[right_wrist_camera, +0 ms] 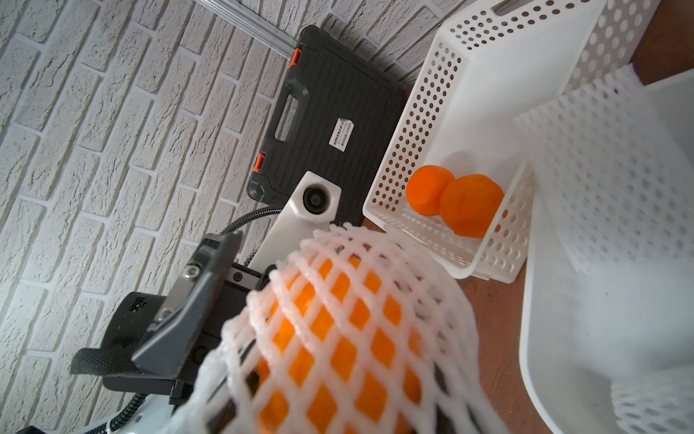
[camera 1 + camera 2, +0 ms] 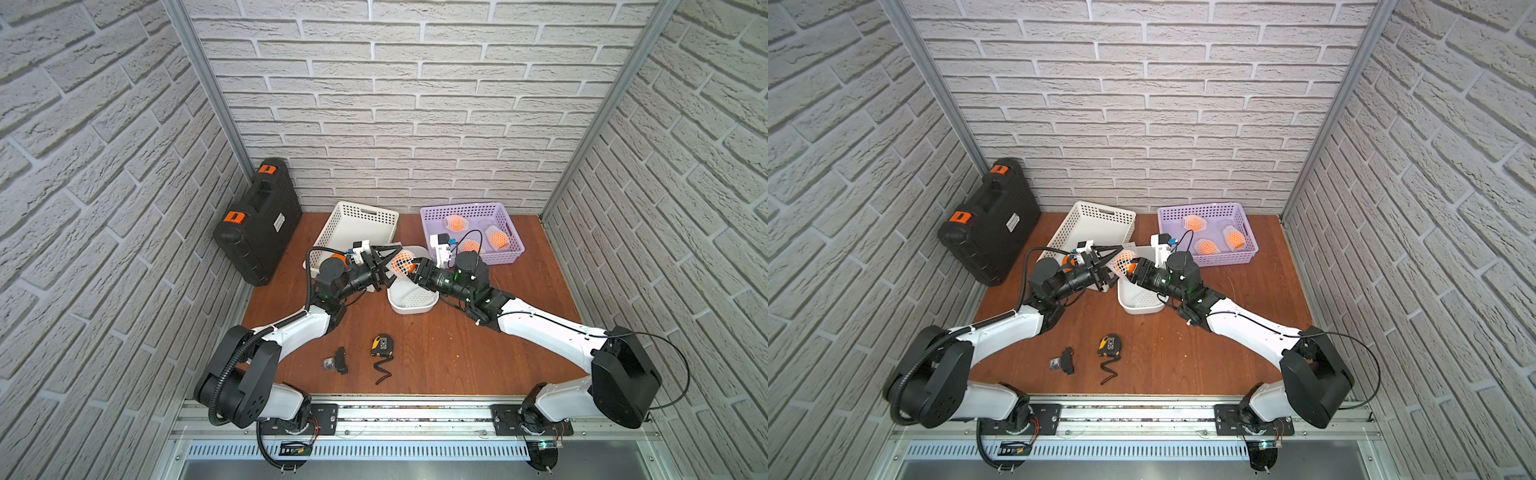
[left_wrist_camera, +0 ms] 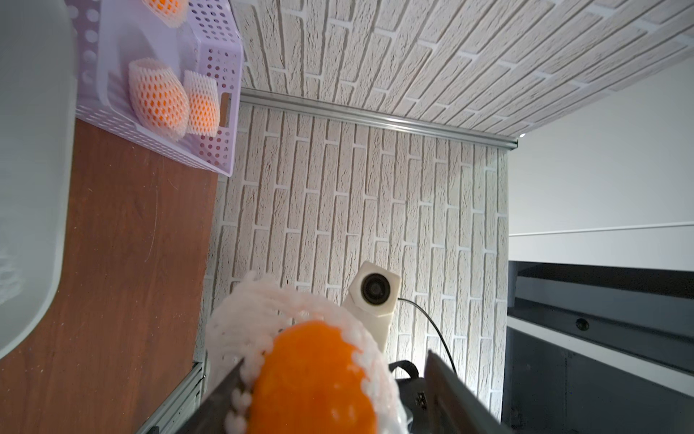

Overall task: Remove foam nets from oranges
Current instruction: Remove the foam net from the orange.

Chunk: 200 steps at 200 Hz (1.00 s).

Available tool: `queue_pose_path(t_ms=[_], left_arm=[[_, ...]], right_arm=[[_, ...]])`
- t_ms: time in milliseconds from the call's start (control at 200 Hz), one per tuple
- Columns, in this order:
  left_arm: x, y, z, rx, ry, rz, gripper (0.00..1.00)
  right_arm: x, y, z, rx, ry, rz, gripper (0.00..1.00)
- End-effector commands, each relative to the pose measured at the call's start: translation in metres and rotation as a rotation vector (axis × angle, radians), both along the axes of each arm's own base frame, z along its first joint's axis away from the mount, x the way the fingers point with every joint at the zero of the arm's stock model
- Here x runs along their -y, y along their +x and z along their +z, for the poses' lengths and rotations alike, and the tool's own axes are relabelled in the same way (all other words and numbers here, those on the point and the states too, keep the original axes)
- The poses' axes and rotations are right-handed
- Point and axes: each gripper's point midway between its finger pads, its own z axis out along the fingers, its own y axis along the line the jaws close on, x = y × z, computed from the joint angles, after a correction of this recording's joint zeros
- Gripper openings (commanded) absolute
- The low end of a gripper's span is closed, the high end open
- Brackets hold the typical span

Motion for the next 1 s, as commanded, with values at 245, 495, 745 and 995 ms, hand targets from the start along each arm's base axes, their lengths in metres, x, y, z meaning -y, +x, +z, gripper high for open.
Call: queue_pose_path(t_ms=[245,495,745,995], left_arm=[[-0.012,-0.008,0.001,0.091,0.150,-0.052,0.78],[-0.019,-0.006,-0.002,0.096,0.201,-0.020,0.49],[-0.034,0.003,-0.007,0.070,0.228,0.049,0.23],[-0.060,0.018,-0.002,0.058,0.238,0.177,0.16]], right_arm=[[0.013,-0.013,0.022,0.116,-0.092,0.005,0.47],[0.012,-0.019,0.020,0.119,-0.123,0.039,0.46],[0.014,-0.028,0.015,0.118,-0.154,0.070,0.45],[0.017,-0.043,0.009,0.114,-0.204,0.128,0.45]])
